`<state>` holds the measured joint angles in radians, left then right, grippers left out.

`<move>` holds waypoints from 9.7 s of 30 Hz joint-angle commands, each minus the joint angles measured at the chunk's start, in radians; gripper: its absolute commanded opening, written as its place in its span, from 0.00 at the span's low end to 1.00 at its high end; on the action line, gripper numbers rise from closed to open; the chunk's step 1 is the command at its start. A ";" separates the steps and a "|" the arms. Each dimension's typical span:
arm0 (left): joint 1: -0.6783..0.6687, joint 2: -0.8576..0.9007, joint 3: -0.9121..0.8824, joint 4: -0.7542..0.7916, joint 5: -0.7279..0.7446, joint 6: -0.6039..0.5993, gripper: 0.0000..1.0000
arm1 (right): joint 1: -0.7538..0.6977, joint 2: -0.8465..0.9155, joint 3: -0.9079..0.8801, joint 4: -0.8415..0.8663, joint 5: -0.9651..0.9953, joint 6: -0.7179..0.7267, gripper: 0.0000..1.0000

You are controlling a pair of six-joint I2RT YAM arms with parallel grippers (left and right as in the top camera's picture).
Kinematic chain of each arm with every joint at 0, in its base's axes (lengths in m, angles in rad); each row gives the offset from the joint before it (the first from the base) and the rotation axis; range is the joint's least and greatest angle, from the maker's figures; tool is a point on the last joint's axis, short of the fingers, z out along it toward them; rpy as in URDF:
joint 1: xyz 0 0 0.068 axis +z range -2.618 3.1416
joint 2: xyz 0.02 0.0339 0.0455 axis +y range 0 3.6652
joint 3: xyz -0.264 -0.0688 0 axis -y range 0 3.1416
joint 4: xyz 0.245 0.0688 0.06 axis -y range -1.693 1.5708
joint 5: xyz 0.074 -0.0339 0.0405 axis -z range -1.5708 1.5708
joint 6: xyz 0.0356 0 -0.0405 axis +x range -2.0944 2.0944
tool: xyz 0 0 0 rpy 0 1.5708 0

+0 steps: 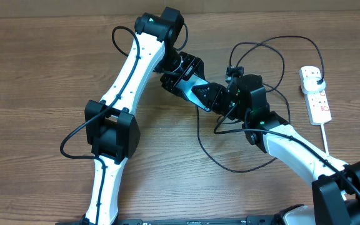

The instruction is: Plug charger to phone and switch on socket

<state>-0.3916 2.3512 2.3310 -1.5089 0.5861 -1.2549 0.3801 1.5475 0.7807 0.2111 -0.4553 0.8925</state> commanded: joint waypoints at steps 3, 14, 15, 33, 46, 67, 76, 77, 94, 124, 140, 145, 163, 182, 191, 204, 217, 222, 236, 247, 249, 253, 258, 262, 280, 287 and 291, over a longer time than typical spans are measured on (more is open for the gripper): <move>-0.006 -0.002 0.028 0.000 0.024 -0.010 0.04 | 0.000 0.002 0.026 0.000 0.006 -0.002 0.29; -0.006 -0.002 0.028 0.000 0.024 -0.010 0.06 | 0.000 0.002 0.026 0.000 0.007 -0.002 0.20; -0.006 -0.002 0.028 0.000 0.024 -0.010 0.06 | 0.000 0.002 0.026 0.001 0.007 -0.002 0.19; -0.006 -0.002 0.028 0.000 0.024 -0.009 0.27 | 0.000 0.002 0.026 0.113 -0.007 0.055 0.09; -0.006 -0.002 0.028 0.002 0.001 -0.002 0.85 | -0.006 0.002 0.026 0.146 -0.017 0.081 0.05; 0.067 -0.002 0.028 0.241 0.073 0.363 1.00 | -0.103 0.002 0.026 0.070 -0.065 0.169 0.04; 0.127 -0.002 0.028 0.364 0.410 0.449 1.00 | -0.198 0.002 0.026 0.167 0.005 0.418 0.04; 0.129 -0.002 0.028 0.395 0.460 0.455 1.00 | -0.201 0.002 0.026 0.200 0.016 0.450 0.04; 0.085 -0.002 0.028 0.752 0.756 0.379 0.90 | -0.182 0.002 0.129 0.341 0.229 0.734 0.04; 0.083 -0.002 0.028 0.811 0.472 0.146 0.35 | -0.098 0.002 0.177 0.303 0.271 0.814 0.04; 0.083 -0.002 0.028 0.811 0.426 0.093 0.07 | -0.098 0.002 0.177 0.304 0.275 0.835 0.04; 0.083 -0.002 0.028 0.811 0.427 0.079 0.04 | -0.098 0.002 0.177 0.304 0.276 0.840 0.04; 0.116 -0.002 0.028 0.789 0.398 0.289 0.04 | -0.099 0.002 0.177 0.229 0.239 0.826 0.77; 0.439 -0.002 0.028 0.325 0.592 0.742 0.04 | -0.101 0.002 0.177 -0.323 -0.041 -0.033 0.98; 0.483 -0.002 0.028 0.163 0.747 0.956 0.04 | -0.101 0.002 0.205 -0.454 -0.033 -0.220 0.77; 0.481 -0.002 0.028 0.136 0.750 0.990 0.04 | -0.098 0.214 0.520 -0.779 0.051 -0.377 0.71; 0.487 -0.002 0.028 0.136 0.749 0.986 0.04 | -0.026 0.443 0.575 -0.777 0.047 -0.365 0.62; 0.487 -0.002 0.028 0.135 0.750 0.986 0.04 | 0.002 0.482 0.572 -0.739 0.053 -0.335 0.54; 0.487 -0.002 0.028 0.125 0.749 0.986 0.04 | 0.007 0.536 0.568 -0.675 0.066 -0.313 0.52; 0.481 -0.002 0.028 0.124 0.749 0.986 0.05 | 0.008 0.561 0.568 -0.659 0.069 -0.264 0.27; 0.481 -0.002 0.028 0.124 0.749 0.986 0.04 | 0.008 0.561 0.568 -0.661 0.069 -0.264 0.20; 0.481 -0.002 0.028 0.121 0.749 0.986 0.04 | 0.008 0.561 0.568 -0.652 0.049 -0.265 0.11; 0.481 -0.002 0.028 0.122 0.745 0.986 0.04 | -0.020 0.561 0.568 -0.634 -0.045 -0.281 0.04; 0.481 -0.002 0.028 0.121 0.714 0.986 0.04 | -0.066 0.552 0.571 -0.616 -0.273 -0.441 0.04; 0.466 -0.002 0.028 0.122 0.857 1.128 0.04 | -0.162 0.156 0.573 -0.874 -0.673 -0.843 0.04; 0.451 -0.002 0.028 0.138 0.937 1.128 0.04 | -0.113 0.126 0.573 -0.907 -0.672 -0.828 0.04; 0.436 -0.002 0.028 0.147 0.976 1.123 0.04 | -0.072 0.126 0.573 -0.827 -0.660 -0.729 0.04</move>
<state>0.0624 2.3531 2.3493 -1.3663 1.4525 -0.1493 0.2802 1.6905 1.3373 -0.6464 -1.1091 0.1036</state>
